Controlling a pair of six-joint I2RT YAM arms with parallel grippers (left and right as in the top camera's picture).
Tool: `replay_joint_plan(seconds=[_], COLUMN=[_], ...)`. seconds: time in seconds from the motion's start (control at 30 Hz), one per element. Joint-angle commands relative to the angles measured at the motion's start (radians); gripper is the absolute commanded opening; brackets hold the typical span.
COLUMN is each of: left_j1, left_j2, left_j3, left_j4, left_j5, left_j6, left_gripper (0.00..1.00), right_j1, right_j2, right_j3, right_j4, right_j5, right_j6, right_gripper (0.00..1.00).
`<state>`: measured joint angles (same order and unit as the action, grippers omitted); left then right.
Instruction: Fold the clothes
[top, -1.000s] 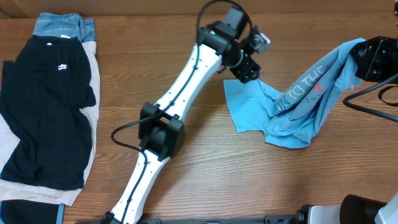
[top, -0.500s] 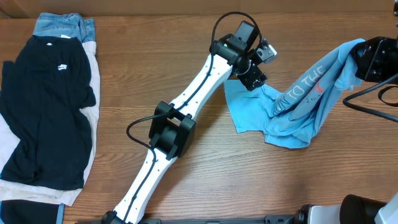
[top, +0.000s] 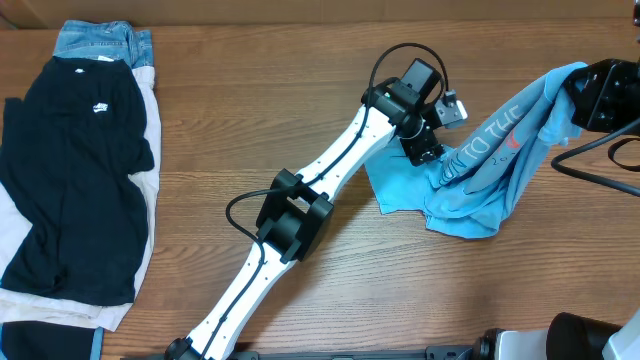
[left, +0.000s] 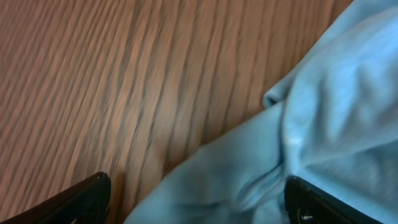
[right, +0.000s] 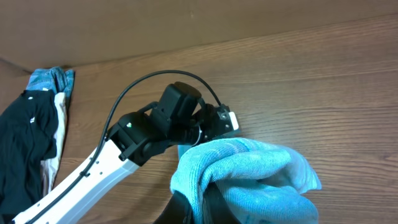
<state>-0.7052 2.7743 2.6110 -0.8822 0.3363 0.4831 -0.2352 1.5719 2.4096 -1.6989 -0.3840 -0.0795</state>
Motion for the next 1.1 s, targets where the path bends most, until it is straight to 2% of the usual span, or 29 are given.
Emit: replay_joint_plan(seconds=[0.0, 0.2, 0.3, 0.33, 0.37, 0.4, 0.43, 0.47, 0.5, 0.63, 0.73, 0.9, 1.07], left_j1=[-0.014, -0.029, -0.029, -0.029, -0.027, -0.027, -0.027, -0.027, -0.027, -0.021, 0.004, 0.087, 0.198], left_j2=[0.019, 0.019, 0.019, 0.019, 0.019, 0.019, 0.019, 0.019, 0.019, 0.011, -0.023, -0.138, -0.324], left_j3=[0.007, -0.038, -0.066, -0.075, -0.077, -0.077, -0.077, -0.077, -0.077, -0.055, -0.009, 0.087, 0.160], left_j4=[0.003, 0.012, 0.038, 0.047, 0.050, 0.050, 0.053, 0.058, 0.068, 0.085, 0.041, -0.124, -0.282], left_j5=[0.004, -0.025, -0.056, -0.061, -0.063, -0.066, -0.074, -0.086, -0.105, -0.211, -0.274, -0.354, -0.342], left_j6=[0.058, 0.120, 0.120, 0.120, 0.119, 0.119, 0.111, 0.095, 0.073, -0.061, -0.171, -0.345, -0.458], left_gripper=[0.91, 0.91, 0.81, 0.72, 0.55, 0.30, 0.17, 0.07, 0.04, 0.04, 0.04, 0.04, 0.04], right_j1=[-0.002, -0.002, -0.002, -0.002, -0.002, -0.002, -0.002, -0.002, -0.002, -0.002, -0.002, -0.002, -0.002], right_j2=[-0.004, -0.004, -0.004, -0.004, -0.004, -0.004, -0.004, -0.003, -0.003, -0.003, -0.003, -0.003, -0.003], right_j3=[0.011, 0.011, 0.011, 0.011, 0.011, 0.011, 0.011, 0.011, 0.011, 0.011, 0.011, 0.011, 0.011], right_j4=[0.005, 0.005, 0.005, 0.005, 0.005, 0.005, 0.005, 0.005, 0.005, 0.007, 0.016, 0.056, 0.098], right_j5=[0.002, 0.002, 0.002, 0.002, 0.002, 0.002, 0.002, 0.002, 0.002, 0.002, 0.002, 0.002, 0.002], right_j6=[-0.006, -0.006, -0.006, -0.006, -0.006, -0.006, -0.006, -0.007, -0.006, -0.007, -0.007, -0.006, -0.003], right_gripper=[0.04, 0.04, 0.04, 0.04, 0.04, 0.04, 0.04, 0.04, 0.04, 0.04, 0.04, 0.04, 0.04])
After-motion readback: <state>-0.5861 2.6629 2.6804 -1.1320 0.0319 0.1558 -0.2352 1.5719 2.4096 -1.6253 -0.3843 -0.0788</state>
